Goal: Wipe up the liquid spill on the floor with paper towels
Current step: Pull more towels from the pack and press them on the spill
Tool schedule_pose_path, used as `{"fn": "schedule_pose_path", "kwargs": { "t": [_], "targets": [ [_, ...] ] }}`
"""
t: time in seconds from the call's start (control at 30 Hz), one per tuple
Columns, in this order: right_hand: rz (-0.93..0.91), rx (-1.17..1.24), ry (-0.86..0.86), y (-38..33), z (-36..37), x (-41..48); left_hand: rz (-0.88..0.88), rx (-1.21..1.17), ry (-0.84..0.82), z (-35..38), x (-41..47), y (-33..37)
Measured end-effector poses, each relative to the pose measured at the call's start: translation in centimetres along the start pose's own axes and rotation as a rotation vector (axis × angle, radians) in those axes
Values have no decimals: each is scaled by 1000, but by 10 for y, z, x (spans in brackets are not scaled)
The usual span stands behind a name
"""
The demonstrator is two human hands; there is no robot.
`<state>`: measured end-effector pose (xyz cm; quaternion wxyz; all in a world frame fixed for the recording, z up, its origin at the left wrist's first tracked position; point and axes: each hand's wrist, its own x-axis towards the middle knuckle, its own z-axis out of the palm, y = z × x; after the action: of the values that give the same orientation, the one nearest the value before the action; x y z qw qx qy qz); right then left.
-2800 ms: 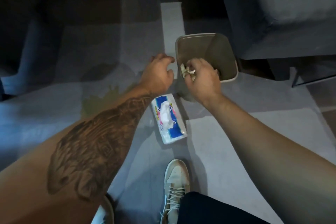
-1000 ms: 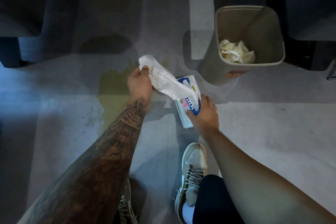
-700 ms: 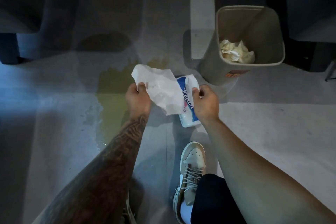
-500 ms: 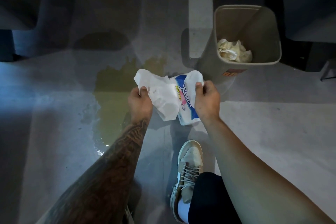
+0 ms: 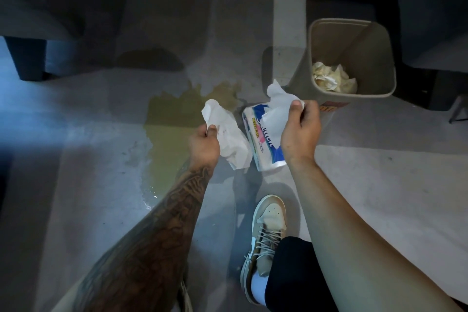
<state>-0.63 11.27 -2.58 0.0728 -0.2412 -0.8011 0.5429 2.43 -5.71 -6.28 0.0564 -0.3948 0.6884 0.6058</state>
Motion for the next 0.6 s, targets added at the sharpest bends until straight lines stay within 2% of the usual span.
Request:
{"fn": "schedule_pose_path", "kwargs": {
  "t": [0.13,0.5,0.6],
  "targets": [
    [-91,119,1,-25,5,-11,-37,-64,-30,-9,-1,5],
    [-175,98,-363,-56,60,-86,-51,-292,-201,-81,-9,39],
    [-124,98,-484,-55,76,-103,-112,-331,-199,-100,-3,35]
  ]
}}
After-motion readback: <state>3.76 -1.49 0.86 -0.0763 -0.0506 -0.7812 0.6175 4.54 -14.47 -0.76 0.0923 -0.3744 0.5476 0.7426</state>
